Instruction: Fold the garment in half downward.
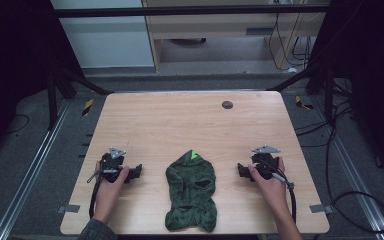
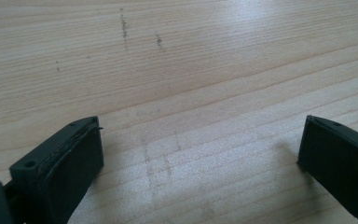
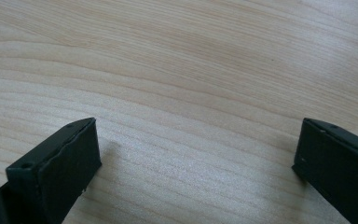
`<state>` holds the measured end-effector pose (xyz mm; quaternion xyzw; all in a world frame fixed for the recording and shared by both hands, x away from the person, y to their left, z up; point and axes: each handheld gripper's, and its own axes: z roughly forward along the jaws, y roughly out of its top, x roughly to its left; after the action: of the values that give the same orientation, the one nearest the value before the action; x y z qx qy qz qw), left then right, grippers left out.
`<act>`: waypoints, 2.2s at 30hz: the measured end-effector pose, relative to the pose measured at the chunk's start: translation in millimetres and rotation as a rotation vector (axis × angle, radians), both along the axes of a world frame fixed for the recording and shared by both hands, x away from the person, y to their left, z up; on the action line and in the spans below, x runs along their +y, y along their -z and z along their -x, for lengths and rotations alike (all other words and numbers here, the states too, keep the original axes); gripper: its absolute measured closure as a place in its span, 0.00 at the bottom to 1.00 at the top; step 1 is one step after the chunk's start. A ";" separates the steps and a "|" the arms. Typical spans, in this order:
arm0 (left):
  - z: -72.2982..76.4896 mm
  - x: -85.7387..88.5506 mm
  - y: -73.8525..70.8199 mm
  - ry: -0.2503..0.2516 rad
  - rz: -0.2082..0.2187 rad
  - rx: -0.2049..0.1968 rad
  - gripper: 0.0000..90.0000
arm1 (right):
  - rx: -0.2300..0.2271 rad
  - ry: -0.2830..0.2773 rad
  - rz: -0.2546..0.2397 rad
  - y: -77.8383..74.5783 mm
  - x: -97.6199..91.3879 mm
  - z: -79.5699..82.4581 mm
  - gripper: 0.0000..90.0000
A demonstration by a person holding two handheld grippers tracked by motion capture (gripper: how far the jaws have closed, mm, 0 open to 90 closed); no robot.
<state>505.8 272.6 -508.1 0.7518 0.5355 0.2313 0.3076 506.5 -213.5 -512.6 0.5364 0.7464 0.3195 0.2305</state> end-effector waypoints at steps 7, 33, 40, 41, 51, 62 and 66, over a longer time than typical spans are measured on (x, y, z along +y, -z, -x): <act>3.6 -2.8 -0.2 0.029 0.001 -0.002 0.00 | 0.000 0.001 0.001 -0.2 0.3 0.4 0.01; 5.1 -55.3 -36.3 0.316 0.036 -0.005 0.17 | 0.025 -0.329 -0.023 -41.9 58.5 6.0 0.55; -4.3 -75.9 -39.4 0.406 -0.008 0.029 0.33 | 0.042 -0.414 -0.024 -52.9 72.3 -6.0 0.79; -11.8 -82.2 -41.1 0.416 0.002 0.033 0.37 | 0.049 -0.419 -0.028 -52.8 74.7 -8.2 0.82; -35.0 -103.5 -46.8 0.450 0.026 0.073 0.56 | 0.084 -0.464 -0.028 -45.8 100.3 -28.0 0.89; -39.7 -107.8 -35.1 0.456 -0.015 0.118 0.56 | 0.108 -0.414 0.005 -32.8 102.7 -44.2 0.87; -39.0 -108.5 -30.9 0.463 -0.010 0.133 0.57 | 0.123 -0.451 -0.002 -32.3 103.9 -41.8 0.88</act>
<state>544.8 164.0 -477.3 0.8697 0.3665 0.1073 0.3127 548.3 -109.6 -480.3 0.3747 0.8596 0.3305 0.1068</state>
